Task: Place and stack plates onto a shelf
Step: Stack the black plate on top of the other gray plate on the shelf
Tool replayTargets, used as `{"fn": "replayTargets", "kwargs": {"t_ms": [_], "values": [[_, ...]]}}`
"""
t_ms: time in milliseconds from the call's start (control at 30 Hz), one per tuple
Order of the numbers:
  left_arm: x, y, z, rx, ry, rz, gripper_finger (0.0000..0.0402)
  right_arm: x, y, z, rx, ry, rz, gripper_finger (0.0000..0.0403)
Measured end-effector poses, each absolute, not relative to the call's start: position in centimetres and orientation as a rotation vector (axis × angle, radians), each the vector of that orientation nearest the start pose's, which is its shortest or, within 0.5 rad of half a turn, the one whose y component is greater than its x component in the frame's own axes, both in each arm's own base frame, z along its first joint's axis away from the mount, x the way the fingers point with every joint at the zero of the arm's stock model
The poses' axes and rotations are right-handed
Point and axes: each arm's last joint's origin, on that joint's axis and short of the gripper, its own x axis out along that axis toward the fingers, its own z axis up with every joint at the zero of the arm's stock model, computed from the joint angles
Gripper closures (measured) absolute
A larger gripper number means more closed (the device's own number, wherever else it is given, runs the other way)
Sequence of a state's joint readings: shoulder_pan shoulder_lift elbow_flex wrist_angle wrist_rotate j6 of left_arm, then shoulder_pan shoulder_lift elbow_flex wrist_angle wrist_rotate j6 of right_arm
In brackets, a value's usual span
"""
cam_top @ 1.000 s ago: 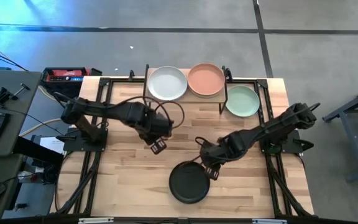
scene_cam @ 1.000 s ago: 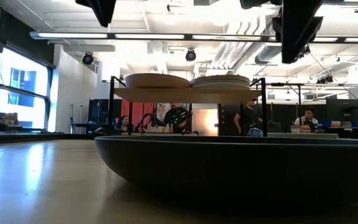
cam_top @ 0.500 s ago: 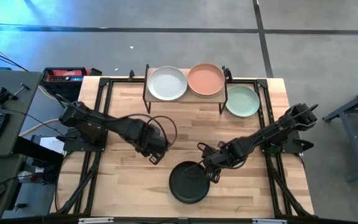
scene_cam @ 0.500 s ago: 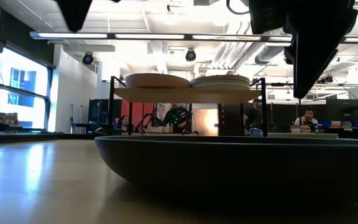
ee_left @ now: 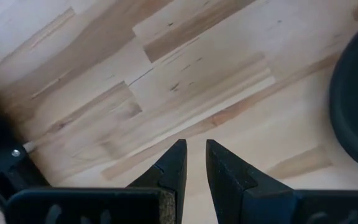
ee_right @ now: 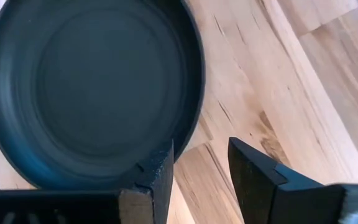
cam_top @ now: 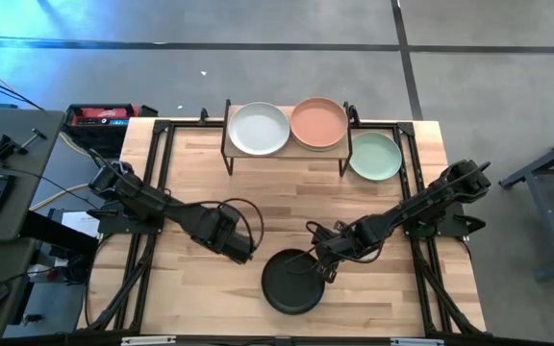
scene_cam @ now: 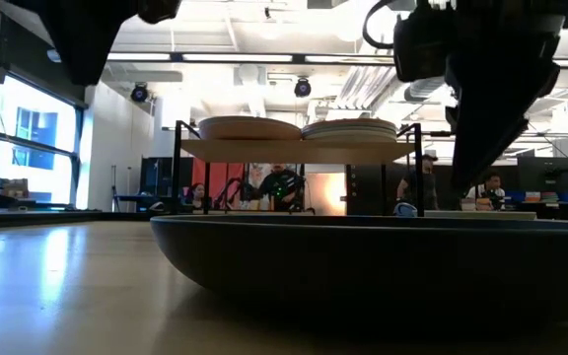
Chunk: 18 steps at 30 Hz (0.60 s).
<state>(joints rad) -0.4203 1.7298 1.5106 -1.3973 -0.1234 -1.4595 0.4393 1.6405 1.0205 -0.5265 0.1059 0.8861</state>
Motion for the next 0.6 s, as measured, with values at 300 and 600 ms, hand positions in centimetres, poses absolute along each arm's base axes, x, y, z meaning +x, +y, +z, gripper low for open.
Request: {"fn": "replayTargets", "kwargs": {"t_ms": [300,600], "values": [[28.3,-13.5,24.9,-0.796,1.269,0.918,0.0353,28.3,12.9,17.3,0.506,1.088,-0.185,0.0272],[28.7,-13.8,23.4,-0.876,1.211,0.894,0.0353,28.5,12.9,17.5,0.496,1.042,-0.207,0.0272]]}}
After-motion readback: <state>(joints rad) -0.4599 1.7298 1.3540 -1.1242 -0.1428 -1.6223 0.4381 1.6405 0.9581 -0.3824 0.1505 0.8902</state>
